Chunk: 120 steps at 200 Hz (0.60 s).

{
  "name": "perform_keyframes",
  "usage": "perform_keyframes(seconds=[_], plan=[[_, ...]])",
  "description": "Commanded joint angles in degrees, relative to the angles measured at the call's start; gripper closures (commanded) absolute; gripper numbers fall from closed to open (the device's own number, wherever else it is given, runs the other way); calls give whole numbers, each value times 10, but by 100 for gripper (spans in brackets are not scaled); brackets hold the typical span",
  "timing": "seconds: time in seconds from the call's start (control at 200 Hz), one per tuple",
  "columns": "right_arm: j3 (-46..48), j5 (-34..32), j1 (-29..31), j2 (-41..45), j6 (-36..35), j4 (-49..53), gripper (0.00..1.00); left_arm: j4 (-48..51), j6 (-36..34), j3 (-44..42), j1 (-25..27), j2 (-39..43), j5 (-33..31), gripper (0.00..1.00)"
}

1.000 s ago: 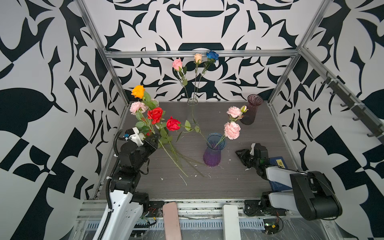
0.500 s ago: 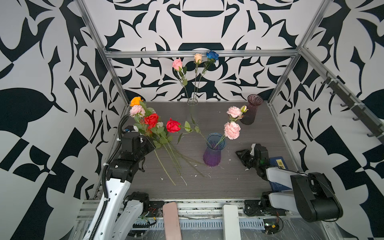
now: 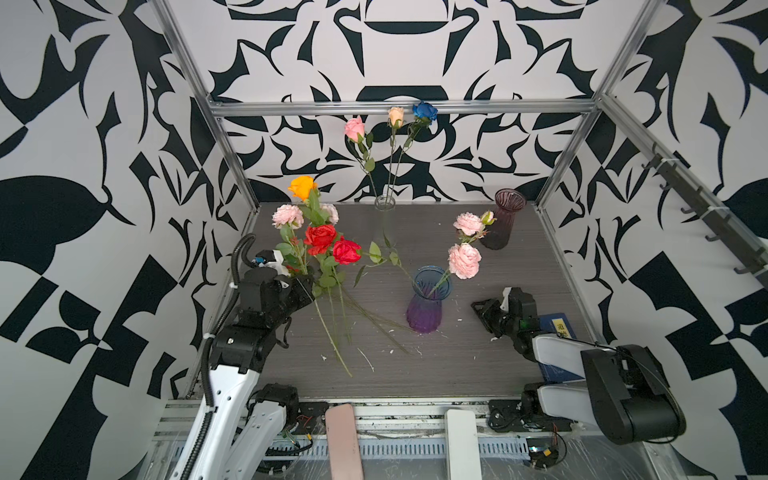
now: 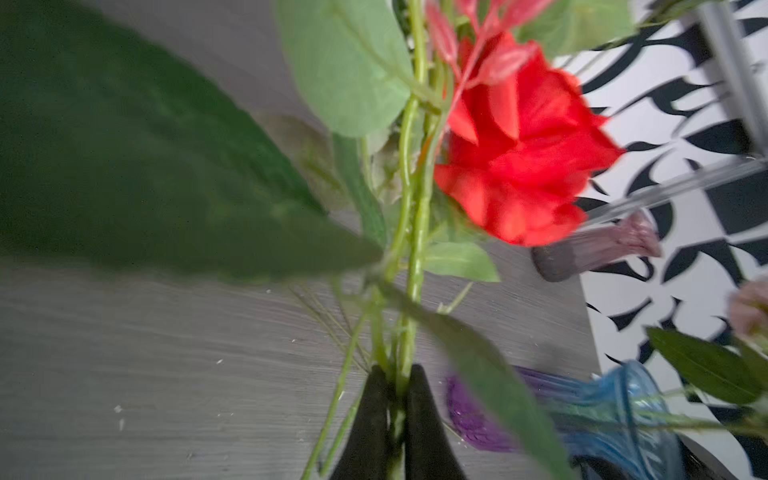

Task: Arrange the flowers into the vase

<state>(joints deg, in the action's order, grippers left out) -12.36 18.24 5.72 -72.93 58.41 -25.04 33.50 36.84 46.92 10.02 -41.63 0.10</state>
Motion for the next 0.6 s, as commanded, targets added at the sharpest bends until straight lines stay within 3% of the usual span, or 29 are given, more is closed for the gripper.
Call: perform_keyframes(seconds=[0.0,0.21,0.26,0.32,0.375,0.595], plan=[[21,-15,-1,-4,-1,75,64,102,31,-1,-3,-25,-175,100],[21,-19,-1,4,-2,78,64,126,59,9,-3,15,-202,100],[18,-16,-1,-4,-2,76,64,73,28,3,-3,44,-145,100],[16,-11,-1,-13,-3,71,64,-38,-24,-31,-3,77,-17,100],[13,-9,-1,-18,-4,69,64,-80,-29,-47,-3,91,22,100],[22,-11,-1,-6,-1,70,64,52,-6,-15,-3,-10,-59,100]])
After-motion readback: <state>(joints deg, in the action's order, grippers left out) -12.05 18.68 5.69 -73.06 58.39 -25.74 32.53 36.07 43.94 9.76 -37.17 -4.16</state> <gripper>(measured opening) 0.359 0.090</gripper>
